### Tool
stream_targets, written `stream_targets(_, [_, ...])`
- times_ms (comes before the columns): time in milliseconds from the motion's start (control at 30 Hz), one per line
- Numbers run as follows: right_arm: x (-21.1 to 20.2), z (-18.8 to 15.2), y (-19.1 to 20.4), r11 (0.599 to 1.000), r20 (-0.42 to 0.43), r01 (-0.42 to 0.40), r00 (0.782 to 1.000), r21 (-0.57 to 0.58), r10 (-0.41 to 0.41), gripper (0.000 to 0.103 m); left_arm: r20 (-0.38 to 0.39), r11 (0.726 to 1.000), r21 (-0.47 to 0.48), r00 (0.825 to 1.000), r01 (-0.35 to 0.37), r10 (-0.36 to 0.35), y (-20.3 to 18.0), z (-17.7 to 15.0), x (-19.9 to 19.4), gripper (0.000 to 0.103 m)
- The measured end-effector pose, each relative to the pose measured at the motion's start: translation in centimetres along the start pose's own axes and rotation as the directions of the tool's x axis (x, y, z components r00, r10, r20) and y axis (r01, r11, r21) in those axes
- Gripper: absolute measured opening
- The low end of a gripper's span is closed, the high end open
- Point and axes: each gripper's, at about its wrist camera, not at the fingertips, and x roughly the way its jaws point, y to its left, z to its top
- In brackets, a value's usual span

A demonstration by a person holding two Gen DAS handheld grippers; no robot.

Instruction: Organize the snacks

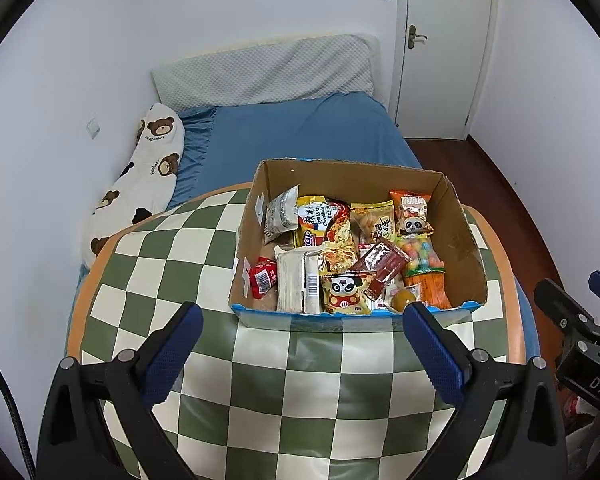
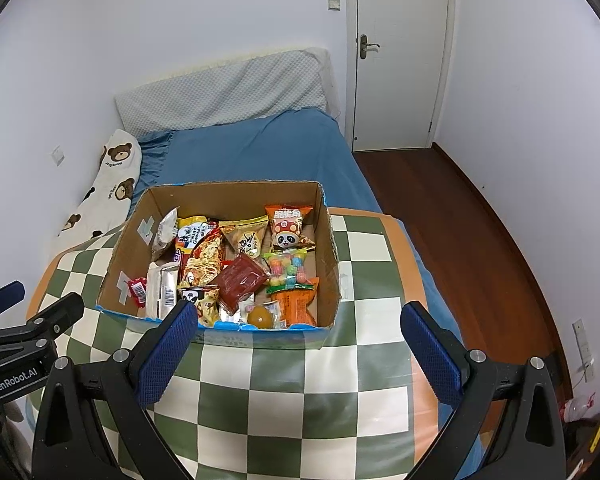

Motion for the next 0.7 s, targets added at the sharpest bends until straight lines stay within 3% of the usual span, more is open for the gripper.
stream_targets(700, [-0.26,-0.05,-0.10,1.000,-0.005,-0.011,1.000,0.002,0.011,0.103,0.007,1.000,0.017,1.000,0.016,-0.016,-0.18,-0.43,-0.38,0.103])
